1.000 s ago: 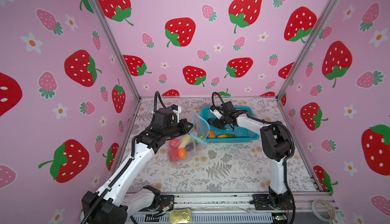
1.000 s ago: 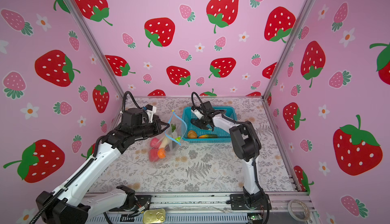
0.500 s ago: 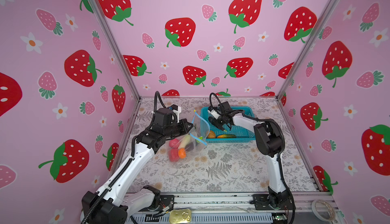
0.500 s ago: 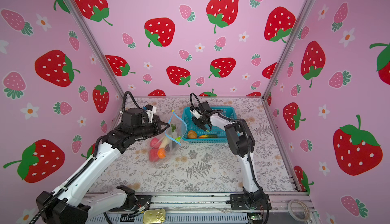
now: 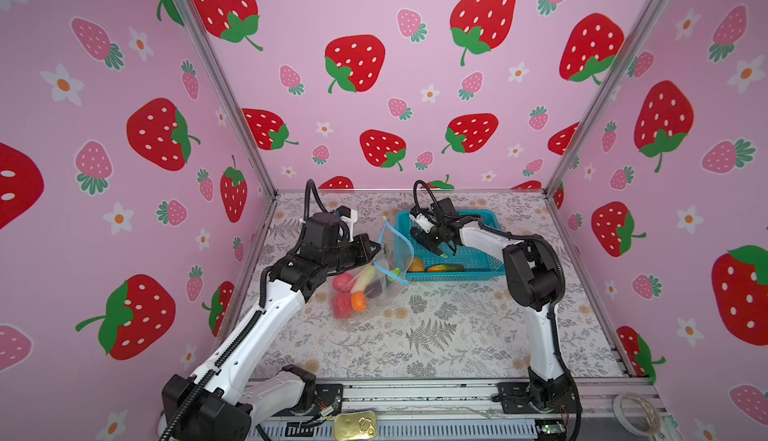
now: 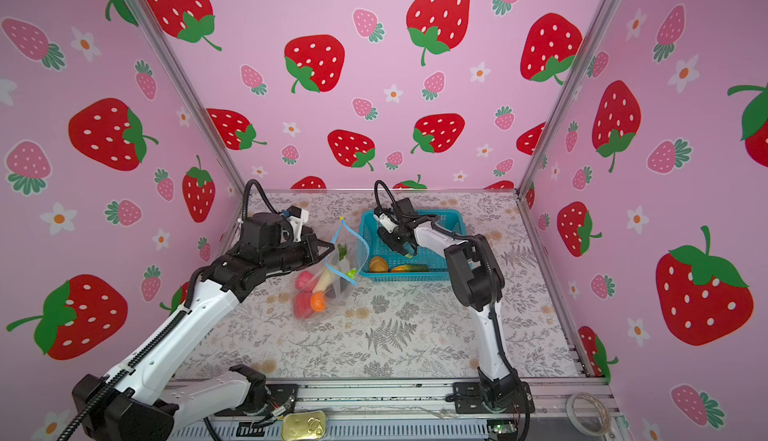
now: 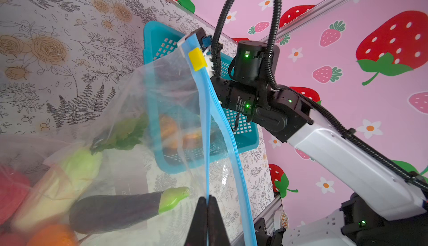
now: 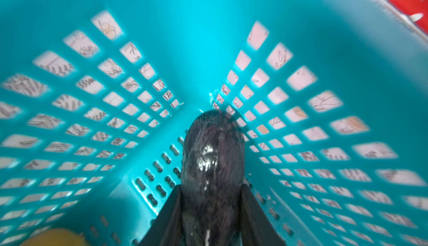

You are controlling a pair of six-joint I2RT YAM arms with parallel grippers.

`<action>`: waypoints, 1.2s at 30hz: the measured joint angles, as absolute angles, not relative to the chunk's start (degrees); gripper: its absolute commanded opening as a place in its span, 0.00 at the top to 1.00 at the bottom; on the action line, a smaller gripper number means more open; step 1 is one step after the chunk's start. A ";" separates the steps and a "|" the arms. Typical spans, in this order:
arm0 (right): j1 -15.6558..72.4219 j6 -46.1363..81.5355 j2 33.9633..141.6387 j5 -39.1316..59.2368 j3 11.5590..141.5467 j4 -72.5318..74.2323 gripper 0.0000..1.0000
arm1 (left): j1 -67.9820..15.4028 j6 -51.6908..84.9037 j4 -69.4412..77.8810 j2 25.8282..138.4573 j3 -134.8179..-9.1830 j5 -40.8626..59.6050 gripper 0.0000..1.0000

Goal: Place the food in the zip-top bag and seal the zipper
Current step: 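Lower the right gripper and close it on the second dark eggplant's rounded end, then lift the second dark eggplant out of the basket with the right gripper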

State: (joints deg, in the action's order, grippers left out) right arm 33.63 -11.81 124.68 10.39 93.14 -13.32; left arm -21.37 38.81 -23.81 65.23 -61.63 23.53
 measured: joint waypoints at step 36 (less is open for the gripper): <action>33.63 -15.73 106.69 15.03 87.35 -19.44 0.82 | -21.37 38.74 -23.86 65.25 -61.32 23.09 1.00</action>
State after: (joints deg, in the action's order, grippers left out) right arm 33.63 -15.73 106.69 15.03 87.35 -19.44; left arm -21.37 38.74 -23.86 65.25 -61.32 23.09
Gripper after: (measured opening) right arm 0.384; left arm 0.058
